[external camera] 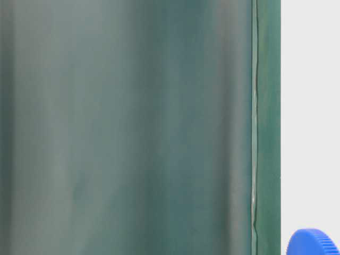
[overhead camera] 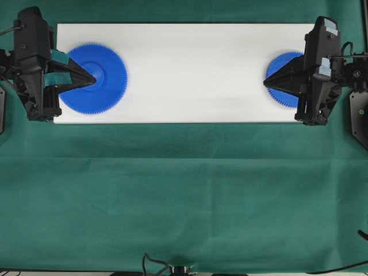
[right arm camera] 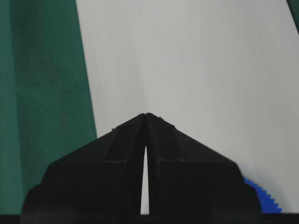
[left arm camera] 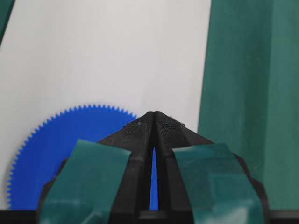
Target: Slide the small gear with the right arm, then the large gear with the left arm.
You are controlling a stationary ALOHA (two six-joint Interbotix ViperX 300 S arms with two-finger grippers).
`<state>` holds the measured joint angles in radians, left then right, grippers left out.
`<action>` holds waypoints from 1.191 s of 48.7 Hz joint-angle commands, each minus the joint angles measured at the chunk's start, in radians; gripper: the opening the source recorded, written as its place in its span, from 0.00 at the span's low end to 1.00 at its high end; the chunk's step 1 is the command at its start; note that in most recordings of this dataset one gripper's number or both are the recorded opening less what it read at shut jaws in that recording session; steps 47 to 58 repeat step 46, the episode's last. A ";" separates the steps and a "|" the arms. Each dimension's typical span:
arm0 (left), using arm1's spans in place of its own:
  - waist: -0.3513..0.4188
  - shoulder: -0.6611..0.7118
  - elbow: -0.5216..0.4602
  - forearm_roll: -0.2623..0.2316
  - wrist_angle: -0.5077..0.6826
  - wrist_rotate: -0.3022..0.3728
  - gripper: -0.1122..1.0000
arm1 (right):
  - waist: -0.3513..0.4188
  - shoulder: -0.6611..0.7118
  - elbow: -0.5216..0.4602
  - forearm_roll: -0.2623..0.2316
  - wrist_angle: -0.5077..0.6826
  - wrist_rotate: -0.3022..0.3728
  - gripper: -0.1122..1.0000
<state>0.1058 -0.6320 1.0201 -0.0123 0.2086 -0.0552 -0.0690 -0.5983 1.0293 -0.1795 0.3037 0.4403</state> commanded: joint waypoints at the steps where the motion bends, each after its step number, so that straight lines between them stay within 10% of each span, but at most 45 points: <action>1: -0.003 -0.012 -0.009 0.000 -0.009 -0.002 0.10 | 0.003 -0.005 -0.026 -0.003 -0.011 -0.005 0.58; 58: -0.003 -0.012 -0.006 0.000 -0.034 0.000 0.10 | 0.002 -0.005 -0.031 -0.014 -0.026 -0.009 0.57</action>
